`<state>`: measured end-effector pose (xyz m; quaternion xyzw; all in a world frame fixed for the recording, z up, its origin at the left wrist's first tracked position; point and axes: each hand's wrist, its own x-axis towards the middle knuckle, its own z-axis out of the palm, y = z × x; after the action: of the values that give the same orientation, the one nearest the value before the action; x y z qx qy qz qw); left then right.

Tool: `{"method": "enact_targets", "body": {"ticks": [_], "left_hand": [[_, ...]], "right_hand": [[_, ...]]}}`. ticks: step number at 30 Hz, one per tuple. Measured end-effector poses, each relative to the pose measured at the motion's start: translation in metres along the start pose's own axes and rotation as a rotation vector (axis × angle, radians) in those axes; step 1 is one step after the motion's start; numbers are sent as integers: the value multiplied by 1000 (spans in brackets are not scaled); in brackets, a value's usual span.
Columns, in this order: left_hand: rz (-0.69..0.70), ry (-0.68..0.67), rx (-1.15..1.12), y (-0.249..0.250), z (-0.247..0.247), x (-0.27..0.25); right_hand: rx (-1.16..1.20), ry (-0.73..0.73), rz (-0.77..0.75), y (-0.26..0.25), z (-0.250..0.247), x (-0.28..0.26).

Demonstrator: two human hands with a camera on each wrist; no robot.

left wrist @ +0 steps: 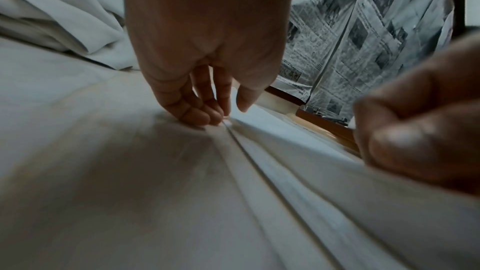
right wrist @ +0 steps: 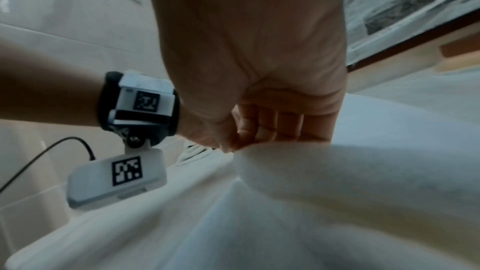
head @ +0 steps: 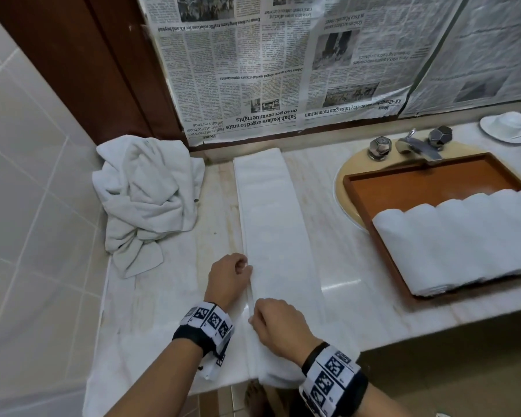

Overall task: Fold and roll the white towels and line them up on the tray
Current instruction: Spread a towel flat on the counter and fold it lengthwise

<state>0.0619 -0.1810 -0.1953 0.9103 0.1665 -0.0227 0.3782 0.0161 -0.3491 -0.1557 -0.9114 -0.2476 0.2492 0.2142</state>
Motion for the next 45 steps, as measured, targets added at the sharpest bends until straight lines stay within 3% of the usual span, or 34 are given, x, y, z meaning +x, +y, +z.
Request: {"method": "enact_targets", "body": {"ticks": [4,8,14,18,21,27,30,33,36,45], "left_hand": [[-7,9,-36,-2,6,-5],[16,12,-52,-3,6,-5],[157,-41,238,9,14,2],[136,-202,514,23,33,7],[98,-231,580,15,39,11],[-82,-128,485,-8,20,11],[17,-108,456,-2,23,-2],[122,-161,518,3,38,-15],[82,-151,544,5,45,-7],[-65,-99,520,41,59,66]], "right_hand": [[10,-110,48,0,2,8],[104,-200,-22,6,-17,5],[64,259,-58,47,-49,49],[-222,83,-120,61,-39,83],[-341,-13,-113,83,-42,94],[-315,63,112,142,-67,93],[-279,158,1,135,-56,79],[-360,91,-119,128,-35,68],[-346,38,-54,135,-41,78],[-377,25,-67,160,-103,165]]}}
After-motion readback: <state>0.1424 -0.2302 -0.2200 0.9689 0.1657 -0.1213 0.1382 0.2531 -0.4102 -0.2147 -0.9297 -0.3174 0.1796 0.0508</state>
